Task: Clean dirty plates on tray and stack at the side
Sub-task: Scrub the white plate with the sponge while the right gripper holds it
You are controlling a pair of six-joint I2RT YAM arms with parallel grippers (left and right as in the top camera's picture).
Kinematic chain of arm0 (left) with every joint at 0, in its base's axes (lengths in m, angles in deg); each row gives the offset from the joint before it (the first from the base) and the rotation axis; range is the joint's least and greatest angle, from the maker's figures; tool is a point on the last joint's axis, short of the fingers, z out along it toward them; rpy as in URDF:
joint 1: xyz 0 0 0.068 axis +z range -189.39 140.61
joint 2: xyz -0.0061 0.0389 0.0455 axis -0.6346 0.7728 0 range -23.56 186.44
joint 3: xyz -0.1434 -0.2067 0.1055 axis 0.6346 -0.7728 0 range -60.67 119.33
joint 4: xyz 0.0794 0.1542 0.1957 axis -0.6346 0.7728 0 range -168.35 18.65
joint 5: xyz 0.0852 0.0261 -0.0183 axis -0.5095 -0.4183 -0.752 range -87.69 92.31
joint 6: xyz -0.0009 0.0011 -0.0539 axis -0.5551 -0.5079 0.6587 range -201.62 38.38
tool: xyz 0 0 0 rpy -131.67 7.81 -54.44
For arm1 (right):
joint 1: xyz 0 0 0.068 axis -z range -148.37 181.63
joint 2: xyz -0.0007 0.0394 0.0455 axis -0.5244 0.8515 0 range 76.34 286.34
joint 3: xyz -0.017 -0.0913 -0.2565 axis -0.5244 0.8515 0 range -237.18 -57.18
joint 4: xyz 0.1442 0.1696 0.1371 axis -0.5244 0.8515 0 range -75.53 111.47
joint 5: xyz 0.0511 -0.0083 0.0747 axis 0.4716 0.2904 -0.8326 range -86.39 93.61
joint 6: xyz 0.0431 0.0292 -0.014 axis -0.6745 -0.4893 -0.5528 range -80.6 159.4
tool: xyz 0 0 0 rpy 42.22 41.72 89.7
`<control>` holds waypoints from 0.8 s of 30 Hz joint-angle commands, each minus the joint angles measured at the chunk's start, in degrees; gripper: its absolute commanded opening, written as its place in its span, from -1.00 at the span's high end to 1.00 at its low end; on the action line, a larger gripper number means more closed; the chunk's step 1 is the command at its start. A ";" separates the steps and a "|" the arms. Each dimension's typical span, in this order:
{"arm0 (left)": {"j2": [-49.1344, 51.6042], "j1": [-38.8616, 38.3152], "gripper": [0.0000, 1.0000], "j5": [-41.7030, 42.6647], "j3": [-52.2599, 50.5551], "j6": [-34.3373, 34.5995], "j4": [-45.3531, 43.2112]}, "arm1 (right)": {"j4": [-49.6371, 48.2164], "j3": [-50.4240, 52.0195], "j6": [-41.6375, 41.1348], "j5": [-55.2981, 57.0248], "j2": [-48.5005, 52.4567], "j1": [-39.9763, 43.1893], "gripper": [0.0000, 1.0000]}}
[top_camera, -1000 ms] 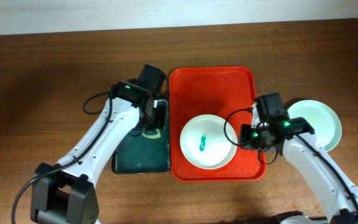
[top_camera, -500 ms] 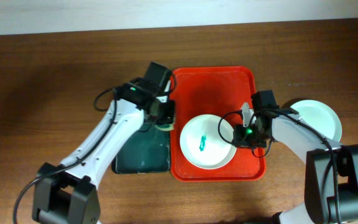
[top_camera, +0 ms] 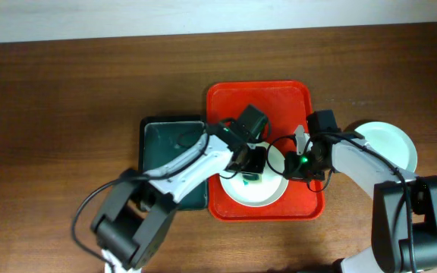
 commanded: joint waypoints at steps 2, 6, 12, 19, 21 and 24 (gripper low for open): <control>5.88 -0.07 1.00 8.52 -0.33 2.71 -2.49 | 0.55 0.00 -0.07 1.53 1.22 -0.35 0.91; 8.09 0.28 1.00 -2.54 -0.33 2.80 3.87 | 0.90 0.00 -0.07 1.53 1.22 -0.35 0.91; 7.93 2.10 1.00 -24.68 1.18 4.72 15.43 | 0.94 0.00 -0.07 1.53 1.22 -0.35 0.92; 7.93 4.00 1.00 -28.15 1.97 4.68 17.31 | 1.77 0.00 -0.04 1.53 1.22 -0.35 0.91; 7.96 3.91 1.00 -22.53 1.95 4.61 15.45 | 1.77 0.00 -0.04 1.53 1.22 -0.35 0.91; 8.02 3.28 1.00 -2.80 1.38 1.09 9.51 | 1.77 0.00 -0.07 1.53 1.22 -0.35 0.91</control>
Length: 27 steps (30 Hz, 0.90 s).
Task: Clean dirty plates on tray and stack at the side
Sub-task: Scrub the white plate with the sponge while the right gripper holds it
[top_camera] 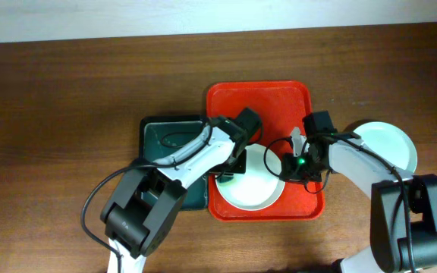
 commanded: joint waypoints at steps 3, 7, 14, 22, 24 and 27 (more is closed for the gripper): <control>3.54 -0.39 1.00 25.77 -3.15 -3.80 -10.38 | 0.81 0.02 0.20 3.04 0.83 0.57 0.91; 3.54 -3.63 1.00 29.29 -3.15 -3.65 -12.13 | 0.79 0.02 0.17 3.04 0.83 0.57 0.92; 3.54 -4.55 1.00 28.72 -3.39 -3.50 -11.17 | 0.81 0.02 0.17 3.02 0.83 0.57 0.92; 3.54 -2.56 1.00 4.42 -3.32 1.44 -2.01 | 0.81 0.02 0.17 3.02 0.83 0.57 0.92; 3.54 -2.19 1.00 -2.54 -2.62 2.82 0.85 | 0.81 0.02 0.17 3.02 0.83 0.57 0.91; 3.52 -2.10 1.00 -10.93 -0.52 3.23 4.79 | 0.81 0.02 0.20 3.02 0.83 0.57 0.91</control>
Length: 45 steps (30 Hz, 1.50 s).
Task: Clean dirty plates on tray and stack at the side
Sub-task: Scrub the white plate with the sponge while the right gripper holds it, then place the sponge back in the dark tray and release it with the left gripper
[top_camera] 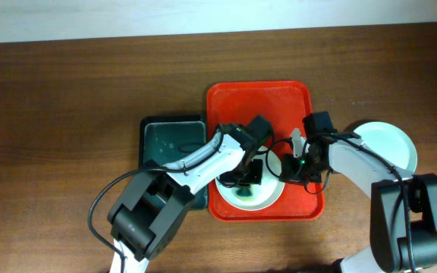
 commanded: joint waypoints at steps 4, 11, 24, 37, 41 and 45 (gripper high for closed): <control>2.86 1.75 1.00 -31.41 0.70 3.41 6.95 | 0.07 0.11 0.39 3.56 0.68 0.46 0.91; 2.86 1.79 1.00 -32.20 7.17 4.63 11.82 | 0.07 0.11 0.39 3.56 0.68 0.46 0.91; -1.11 3.87 1.00 -33.44 29.49 6.12 36.85 | 0.35 0.11 0.42 3.56 0.68 0.46 0.91; -1.68 16.85 1.00 -23.23 4.39 -3.26 16.94 | 0.55 0.11 0.44 3.58 0.68 0.46 0.91; -1.68 20.44 0.74 -19.96 -1.53 -6.21 10.97 | 0.52 0.11 0.44 3.61 0.68 0.46 0.92; -3.74 23.12 0.10 -12.20 -1.53 -9.51 11.04 | 0.50 0.11 0.44 3.58 0.68 0.46 0.87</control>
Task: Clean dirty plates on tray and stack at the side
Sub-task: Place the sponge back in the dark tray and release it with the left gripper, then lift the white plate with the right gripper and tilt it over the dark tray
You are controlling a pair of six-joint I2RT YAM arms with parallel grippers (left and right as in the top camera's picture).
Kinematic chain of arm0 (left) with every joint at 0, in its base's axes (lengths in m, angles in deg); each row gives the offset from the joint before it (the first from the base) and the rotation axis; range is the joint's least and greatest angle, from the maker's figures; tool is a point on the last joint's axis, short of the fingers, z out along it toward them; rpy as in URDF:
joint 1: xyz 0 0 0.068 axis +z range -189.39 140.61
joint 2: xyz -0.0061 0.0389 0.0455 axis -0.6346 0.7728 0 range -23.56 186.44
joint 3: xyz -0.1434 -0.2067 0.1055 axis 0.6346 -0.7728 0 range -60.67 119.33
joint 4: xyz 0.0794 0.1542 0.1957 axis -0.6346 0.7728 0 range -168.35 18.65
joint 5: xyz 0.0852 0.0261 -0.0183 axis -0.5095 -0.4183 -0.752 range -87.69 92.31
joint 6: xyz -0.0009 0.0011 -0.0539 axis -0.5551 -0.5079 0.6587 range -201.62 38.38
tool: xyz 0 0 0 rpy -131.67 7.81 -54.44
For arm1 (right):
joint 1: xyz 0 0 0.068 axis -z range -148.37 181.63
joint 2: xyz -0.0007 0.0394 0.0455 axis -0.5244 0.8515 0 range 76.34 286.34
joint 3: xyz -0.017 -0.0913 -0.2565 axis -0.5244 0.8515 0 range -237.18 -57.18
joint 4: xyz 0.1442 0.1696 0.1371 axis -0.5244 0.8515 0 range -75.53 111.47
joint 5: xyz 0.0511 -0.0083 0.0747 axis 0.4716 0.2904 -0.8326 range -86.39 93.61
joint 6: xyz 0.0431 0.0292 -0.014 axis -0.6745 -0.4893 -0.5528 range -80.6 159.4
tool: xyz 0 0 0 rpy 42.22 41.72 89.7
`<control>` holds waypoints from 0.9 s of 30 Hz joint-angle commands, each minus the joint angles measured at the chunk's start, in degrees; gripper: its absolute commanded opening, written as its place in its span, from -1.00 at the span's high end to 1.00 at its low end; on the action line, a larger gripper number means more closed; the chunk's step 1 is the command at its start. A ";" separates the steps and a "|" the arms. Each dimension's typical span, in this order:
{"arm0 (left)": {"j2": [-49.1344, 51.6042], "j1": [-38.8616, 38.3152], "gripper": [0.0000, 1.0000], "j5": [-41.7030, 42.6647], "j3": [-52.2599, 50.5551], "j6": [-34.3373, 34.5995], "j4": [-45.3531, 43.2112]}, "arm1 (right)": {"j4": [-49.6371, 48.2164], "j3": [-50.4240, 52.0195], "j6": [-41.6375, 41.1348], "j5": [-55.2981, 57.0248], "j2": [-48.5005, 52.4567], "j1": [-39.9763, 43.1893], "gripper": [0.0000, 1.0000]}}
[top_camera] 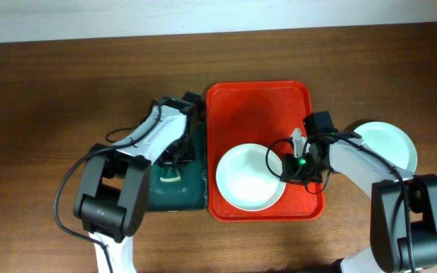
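A white plate (246,180) lies in the near half of the red tray (256,110). At the plate's right rim my right gripper (287,166) is shut on the edge. My left gripper (171,167) is off the tray, down inside the dark green bin (193,188) to the left. It is shut on a small green sponge (170,179). A second white plate (389,146) rests on the table to the right of the tray.
The dark green bin butts against the red tray's left side. The brown wooden table (67,98) stretches to the left and to the back. My right arm lies across the gap between the tray and the side plate.
My left gripper with the sponge has left the plate on the tray and is now in the dark green bin at the left. The plate's face is fully uncovered. My right gripper has not moved.
My left gripper held the green sponge on the plate's middle, then at its left edge, then on its near part, while my right gripper gripped the right rim throughout. Now the sponge is in the bin and the plate shows white.
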 commanded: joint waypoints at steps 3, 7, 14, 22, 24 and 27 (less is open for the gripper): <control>-6.86 2.29 -0.99 9.79 -0.13 -4.04 0.55 | 0.13 0.22 0.35 3.10 0.68 0.35 0.47; -16.20 2.29 -0.99 10.36 -0.13 -4.66 1.64 | -0.63 0.20 0.35 3.08 0.44 0.35 0.91; -30.84 2.29 -0.99 10.27 -0.13 -5.31 5.33 | 4.42 0.17 0.22 4.70 -11.28 0.22 0.92; -41.16 2.67 -0.99 -0.20 -0.13 -3.76 12.41 | 12.46 -7.82 -1.18 16.72 -28.74 -8.94 0.92; -43.63 4.28 -0.99 -0.26 -0.13 -0.87 14.12 | 12.92 -11.74 -2.82 20.59 -28.37 -13.94 0.92; -47.65 7.52 -0.99 -0.22 -0.13 -0.31 14.60 | 12.31 -16.44 -5.27 23.63 -25.73 -20.20 0.92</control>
